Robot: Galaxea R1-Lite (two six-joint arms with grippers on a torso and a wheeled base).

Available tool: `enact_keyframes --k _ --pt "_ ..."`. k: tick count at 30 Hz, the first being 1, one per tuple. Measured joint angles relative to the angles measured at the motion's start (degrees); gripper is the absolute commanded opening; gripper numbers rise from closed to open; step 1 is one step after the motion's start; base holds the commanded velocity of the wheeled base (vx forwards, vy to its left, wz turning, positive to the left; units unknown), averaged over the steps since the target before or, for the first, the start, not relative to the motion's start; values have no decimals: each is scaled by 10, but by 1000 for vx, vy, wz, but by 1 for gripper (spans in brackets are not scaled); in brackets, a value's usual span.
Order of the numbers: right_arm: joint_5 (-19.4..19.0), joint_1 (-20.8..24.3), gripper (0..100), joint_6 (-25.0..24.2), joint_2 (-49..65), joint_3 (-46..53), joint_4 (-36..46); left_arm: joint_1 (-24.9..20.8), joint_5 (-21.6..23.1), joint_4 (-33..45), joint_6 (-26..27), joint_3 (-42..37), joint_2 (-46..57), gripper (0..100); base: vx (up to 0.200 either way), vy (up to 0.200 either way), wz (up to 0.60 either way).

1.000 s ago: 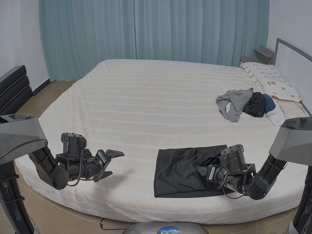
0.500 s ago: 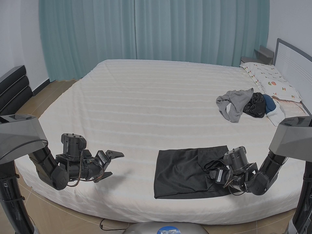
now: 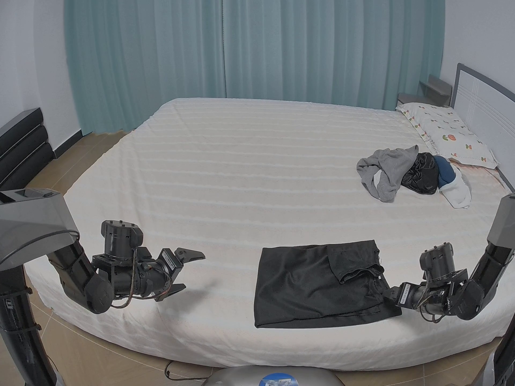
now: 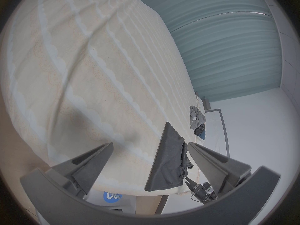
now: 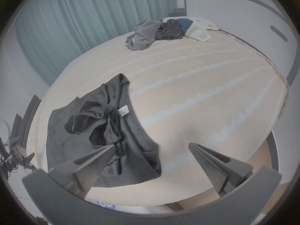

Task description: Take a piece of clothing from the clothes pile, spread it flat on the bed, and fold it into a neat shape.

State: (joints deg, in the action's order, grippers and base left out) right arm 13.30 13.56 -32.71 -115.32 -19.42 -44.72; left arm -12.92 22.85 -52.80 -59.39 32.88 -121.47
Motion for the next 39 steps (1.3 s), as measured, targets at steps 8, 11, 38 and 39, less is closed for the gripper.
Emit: enact_keyframes --k 8,11,38,39 --pt "-57 -40 100 2 62 15 0 0 0 0 0 0 0 100 0 0 0" --pt "-85 -39 100 -2 89 11 1 0 0 0 0 0 0 100 0 0 0" --pt "-134 153 100 -107 -28 -128 10 -2 -4 1 2 1 -1 100 52 0 0" --pt "-134 152 100 -107 -35 -133 9 -2 -4 1 2 1 -1 100 0 0 0"
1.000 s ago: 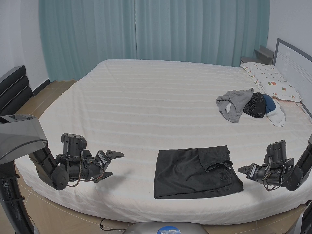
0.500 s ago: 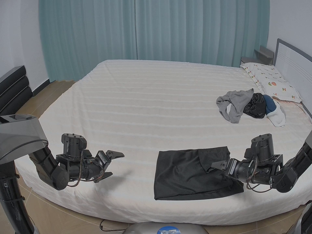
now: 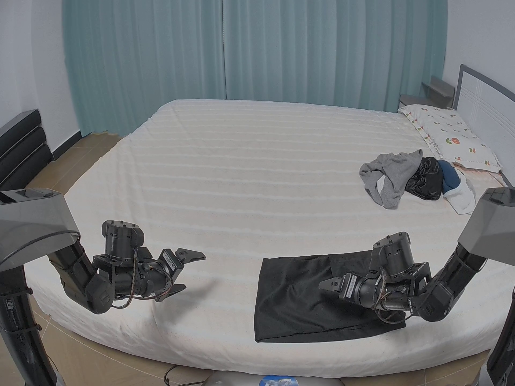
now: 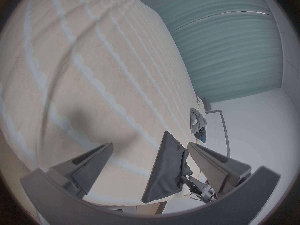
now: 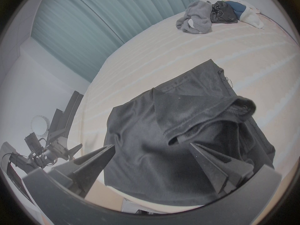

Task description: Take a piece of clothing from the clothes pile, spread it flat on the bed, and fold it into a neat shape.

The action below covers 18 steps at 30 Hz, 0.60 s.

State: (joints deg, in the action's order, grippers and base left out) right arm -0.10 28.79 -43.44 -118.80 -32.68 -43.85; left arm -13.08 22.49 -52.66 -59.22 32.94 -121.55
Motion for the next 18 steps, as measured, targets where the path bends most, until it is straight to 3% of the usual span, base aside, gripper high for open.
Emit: enact_keyframes --k 5,18 --pt "5 -27 100 -12 -30 -39 -9 0 0 0 0 0 0 100 0 0 0" --pt "7 -182 100 -31 -64 -91 -12 0 -1 0 0 1 -2 100 0 0 0"
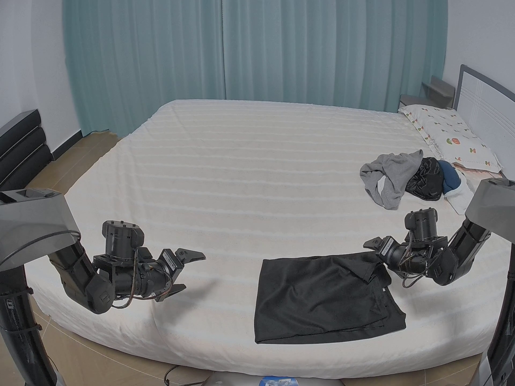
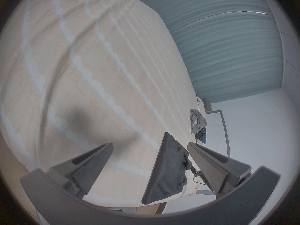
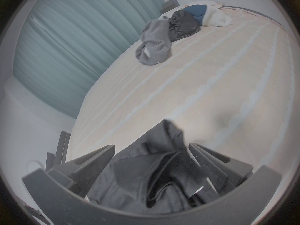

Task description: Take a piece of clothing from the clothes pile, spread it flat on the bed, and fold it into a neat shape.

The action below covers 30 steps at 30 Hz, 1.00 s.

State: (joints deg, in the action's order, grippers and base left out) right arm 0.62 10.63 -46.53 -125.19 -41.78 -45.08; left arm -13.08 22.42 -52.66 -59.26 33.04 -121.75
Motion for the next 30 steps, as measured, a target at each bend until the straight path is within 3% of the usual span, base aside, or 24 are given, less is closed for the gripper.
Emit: enact_keyframes --k 5,12,18,23,30 --pt "-18 -38 100 -13 0 3 -3 0 -1 0 0 0 -1 100 0 0 0" --pt "-66 -45 100 -13 18 23 -32 0 -1 0 0 0 -1 100 0 0 0" --pt "-99 -13 100 -12 53 61 -42 0 -1 0 0 1 -1 100 0 0 0" --pt "-100 24 100 -8 61 73 -43 -1 -1 0 0 1 -2 100 0 0 0" --pt "-98 38 100 -4 44 69 -43 -1 -2 0 0 0 -2 100 0 0 0"
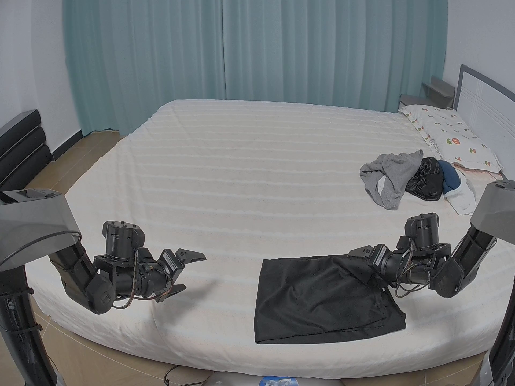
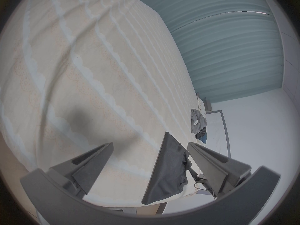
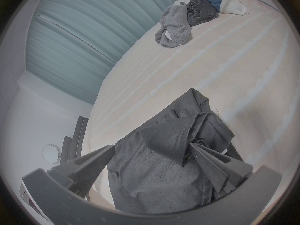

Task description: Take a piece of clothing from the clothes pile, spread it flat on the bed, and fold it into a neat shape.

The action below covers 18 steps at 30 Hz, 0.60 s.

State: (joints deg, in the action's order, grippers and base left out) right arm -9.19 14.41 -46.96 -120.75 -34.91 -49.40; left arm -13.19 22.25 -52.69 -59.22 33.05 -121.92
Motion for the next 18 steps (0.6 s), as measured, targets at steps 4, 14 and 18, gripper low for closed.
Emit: enact_keyframes --k 4,14,18 --pt "3 -1 0 5 -12 -10 2 0 0 0 0 0 0 100 0 0 0" --pt "4 -37 0 8 -32 -41 5 0 0 0 0 0 0 100 0 0 0" --pt "4 -67 0 8 -44 -60 6 0 0 0 0 0 -1 100 0 0 0"
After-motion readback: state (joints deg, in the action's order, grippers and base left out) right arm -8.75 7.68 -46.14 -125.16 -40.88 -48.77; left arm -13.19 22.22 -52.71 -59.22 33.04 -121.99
